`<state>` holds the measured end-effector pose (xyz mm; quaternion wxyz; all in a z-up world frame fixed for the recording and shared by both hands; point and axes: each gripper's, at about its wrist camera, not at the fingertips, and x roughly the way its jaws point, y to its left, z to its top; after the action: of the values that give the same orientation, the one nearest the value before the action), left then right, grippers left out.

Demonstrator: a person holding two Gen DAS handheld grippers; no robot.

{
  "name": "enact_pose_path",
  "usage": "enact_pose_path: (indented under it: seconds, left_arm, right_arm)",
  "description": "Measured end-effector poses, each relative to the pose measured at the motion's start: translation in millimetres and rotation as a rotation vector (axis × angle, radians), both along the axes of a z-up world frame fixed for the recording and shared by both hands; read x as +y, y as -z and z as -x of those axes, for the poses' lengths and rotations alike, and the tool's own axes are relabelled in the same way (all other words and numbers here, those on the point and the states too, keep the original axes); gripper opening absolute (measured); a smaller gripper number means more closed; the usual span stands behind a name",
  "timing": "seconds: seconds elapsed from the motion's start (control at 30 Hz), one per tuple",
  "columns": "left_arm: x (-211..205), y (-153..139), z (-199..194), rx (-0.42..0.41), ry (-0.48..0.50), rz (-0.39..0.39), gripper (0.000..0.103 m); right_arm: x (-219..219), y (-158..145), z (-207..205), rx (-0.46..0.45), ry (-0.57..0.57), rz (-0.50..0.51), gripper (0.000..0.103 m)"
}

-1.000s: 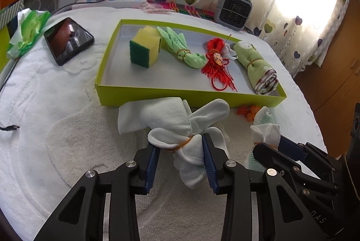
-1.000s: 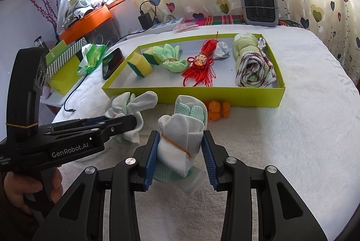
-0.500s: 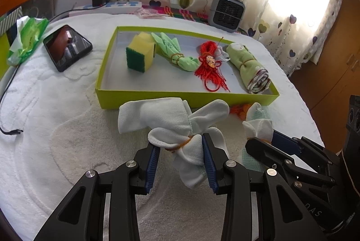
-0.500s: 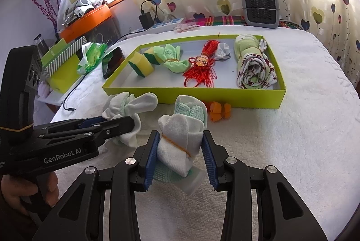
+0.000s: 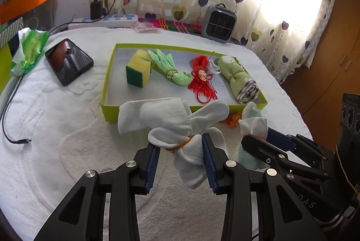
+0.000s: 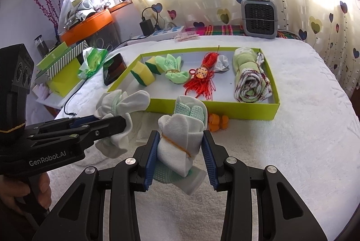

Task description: Organize soft objects

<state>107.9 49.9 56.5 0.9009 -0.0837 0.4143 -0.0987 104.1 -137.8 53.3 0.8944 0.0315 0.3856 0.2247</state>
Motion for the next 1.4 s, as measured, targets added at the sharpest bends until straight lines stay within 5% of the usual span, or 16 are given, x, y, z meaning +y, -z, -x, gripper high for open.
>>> enact_pose_path:
  seconds: [1.4]
  left_arm:
    - [4, -29, -59, -0.063, 0.037, -0.038, 0.036]
  right_arm:
    - [-6, -32, -47, -0.092, 0.037, 0.059, 0.039]
